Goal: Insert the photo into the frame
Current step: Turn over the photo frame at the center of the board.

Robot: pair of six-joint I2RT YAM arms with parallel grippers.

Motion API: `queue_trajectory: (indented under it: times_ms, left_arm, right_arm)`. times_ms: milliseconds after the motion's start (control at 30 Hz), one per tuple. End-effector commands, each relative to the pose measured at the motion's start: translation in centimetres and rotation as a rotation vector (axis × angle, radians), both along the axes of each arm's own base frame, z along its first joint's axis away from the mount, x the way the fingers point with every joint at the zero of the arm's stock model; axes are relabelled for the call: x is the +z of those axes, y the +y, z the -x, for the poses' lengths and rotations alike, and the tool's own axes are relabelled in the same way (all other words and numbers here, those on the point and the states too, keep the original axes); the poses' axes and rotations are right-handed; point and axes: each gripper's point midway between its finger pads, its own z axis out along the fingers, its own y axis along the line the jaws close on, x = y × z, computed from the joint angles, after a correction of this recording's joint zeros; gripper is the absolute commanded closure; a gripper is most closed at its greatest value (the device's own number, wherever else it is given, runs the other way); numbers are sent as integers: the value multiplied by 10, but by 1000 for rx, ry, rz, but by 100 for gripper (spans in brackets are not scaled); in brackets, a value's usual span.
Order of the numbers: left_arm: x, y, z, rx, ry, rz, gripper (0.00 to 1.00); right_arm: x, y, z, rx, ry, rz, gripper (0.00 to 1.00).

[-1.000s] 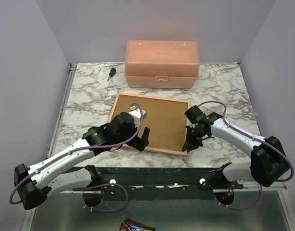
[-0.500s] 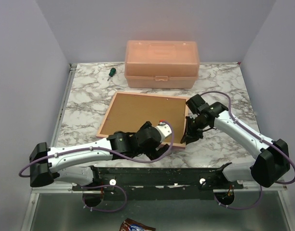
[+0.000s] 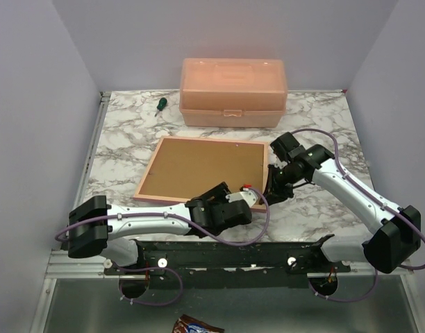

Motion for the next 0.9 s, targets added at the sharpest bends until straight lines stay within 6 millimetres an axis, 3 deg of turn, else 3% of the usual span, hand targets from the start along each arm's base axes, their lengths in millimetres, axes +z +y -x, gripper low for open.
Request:
queue_trajectory:
  times_ms: [0,267,533,633,867]
  left_arm:
    - [19,10,-15,67,-165,-57,36]
    - [36,16,-15,66,-213,-62,59]
    - [58,25,-13,57,-218,-56,81]
    - [69,29,-10,55,-216,-34,85]
    - [99,39,-5,53,-211,52,88]
  right_arm:
    - [31,23,-4,50,-64,-154,100]
    - [33,23,-10,55,-103,-156,97]
    - [75,21,-43,60,-329,-151,20]
    - [98,16,-60,60,-464,-129,1]
    - [140,18,-88,166,-717,-131,0]
